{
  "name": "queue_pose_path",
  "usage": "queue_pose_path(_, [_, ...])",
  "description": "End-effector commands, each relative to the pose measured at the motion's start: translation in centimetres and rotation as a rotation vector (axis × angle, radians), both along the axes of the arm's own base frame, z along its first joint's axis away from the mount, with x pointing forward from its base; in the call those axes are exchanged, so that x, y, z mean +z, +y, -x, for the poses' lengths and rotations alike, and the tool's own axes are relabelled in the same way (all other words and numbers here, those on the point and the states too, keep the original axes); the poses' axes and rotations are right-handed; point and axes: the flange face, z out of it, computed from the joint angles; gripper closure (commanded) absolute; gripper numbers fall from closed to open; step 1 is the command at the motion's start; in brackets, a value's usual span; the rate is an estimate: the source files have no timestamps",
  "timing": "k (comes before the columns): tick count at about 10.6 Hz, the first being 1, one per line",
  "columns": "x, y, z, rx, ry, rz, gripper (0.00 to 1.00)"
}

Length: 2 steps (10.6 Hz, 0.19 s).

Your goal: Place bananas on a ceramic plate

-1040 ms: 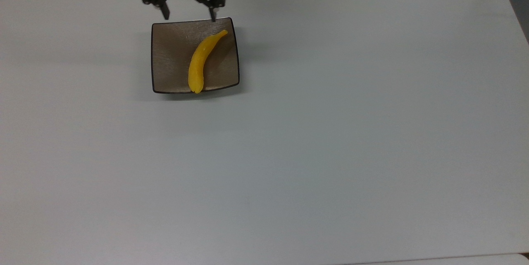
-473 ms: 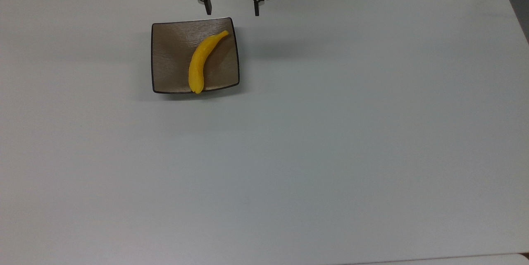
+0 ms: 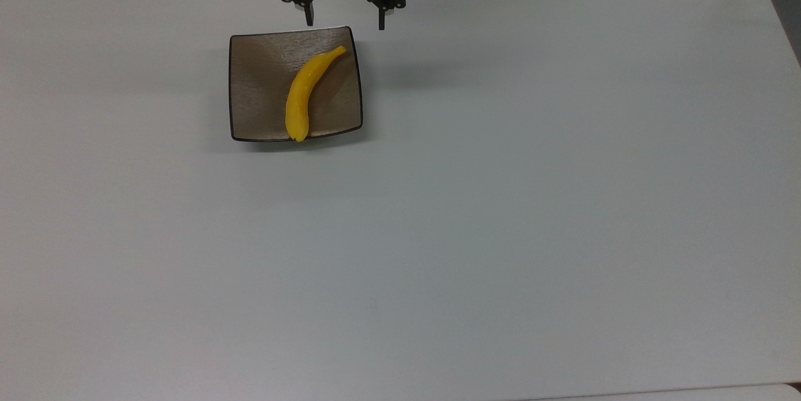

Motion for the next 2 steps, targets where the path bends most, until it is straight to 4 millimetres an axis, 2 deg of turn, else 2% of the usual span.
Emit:
queue_pose_path(1, [0.71,-0.95,0.88,-0.001,-0.029,0.013,0.00])
queue_pose_path(2, [0.81,-1.04,0.89,0.002,-0.032,0.013,0.00])
